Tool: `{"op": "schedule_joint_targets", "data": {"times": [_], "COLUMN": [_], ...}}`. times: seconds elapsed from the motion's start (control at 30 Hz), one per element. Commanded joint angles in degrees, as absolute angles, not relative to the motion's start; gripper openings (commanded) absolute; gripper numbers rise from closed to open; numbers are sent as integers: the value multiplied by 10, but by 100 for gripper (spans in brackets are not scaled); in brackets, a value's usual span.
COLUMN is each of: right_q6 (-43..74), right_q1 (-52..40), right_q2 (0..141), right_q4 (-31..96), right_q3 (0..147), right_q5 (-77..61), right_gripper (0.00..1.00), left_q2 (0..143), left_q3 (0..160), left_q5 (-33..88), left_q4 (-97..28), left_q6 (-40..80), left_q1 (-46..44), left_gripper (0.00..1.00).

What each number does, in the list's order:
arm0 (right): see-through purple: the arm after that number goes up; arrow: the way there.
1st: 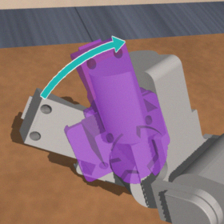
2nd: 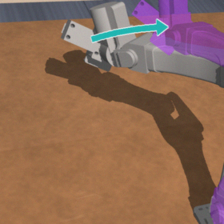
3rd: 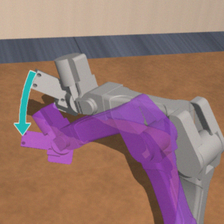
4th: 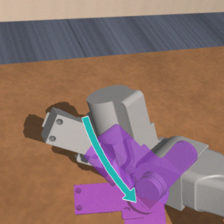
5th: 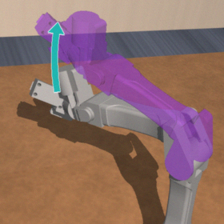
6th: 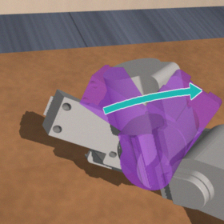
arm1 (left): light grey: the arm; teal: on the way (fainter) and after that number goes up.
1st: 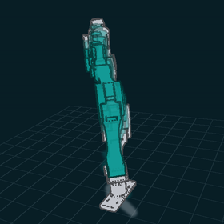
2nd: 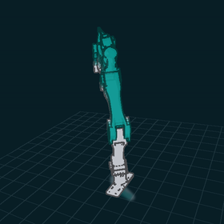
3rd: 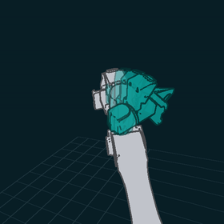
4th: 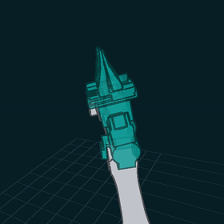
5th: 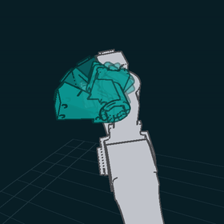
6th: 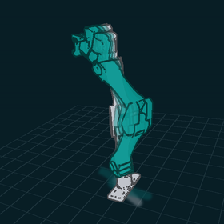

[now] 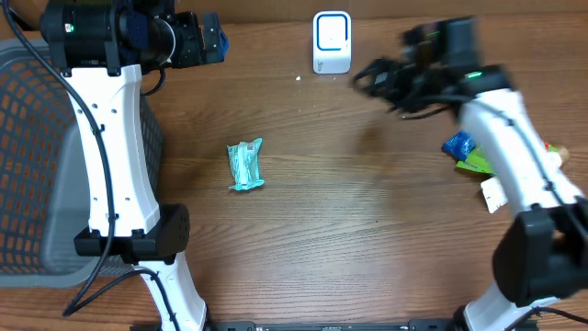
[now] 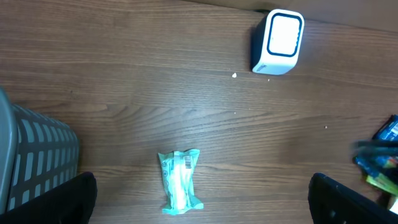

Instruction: Scan the item barcode

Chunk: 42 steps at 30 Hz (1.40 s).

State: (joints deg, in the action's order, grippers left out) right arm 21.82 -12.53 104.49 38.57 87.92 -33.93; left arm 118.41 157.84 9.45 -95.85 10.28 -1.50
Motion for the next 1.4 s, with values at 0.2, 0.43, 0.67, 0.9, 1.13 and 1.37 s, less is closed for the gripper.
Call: {"op": "schedule_joint_targets", "data": {"times": [0.2,0.43,0.67,0.9,1.13,1.37], "right_q6": [303,359,411,446,490,292], "right_q1": [-298,-372,-413,-448,-450,-373], "right_q2": [1179,1243,1250,1289,1302,1265], "right_q4": [304,257,236,162,188,297], "right_q3": [852,852,852,852,852,853], "right_q5": [-346,-350,-263,-216,-200,-298], "right_gripper": [86,86,86,85,18,17], "left_q2": [1174,1174,1174,1174,1174,1174], "left_q3": [1579,1579,1579,1579,1579,1579], "left_q5": [99,99,99,99,99,99], "left_q4": [-958,-958,-958,-958,-958,-958], "left_q6": [96,96,96,96,96,96], "left_q1": [-19,-19,-19,-19,-19,-19], "left_gripper": [100,100,100,100,100,100]}}
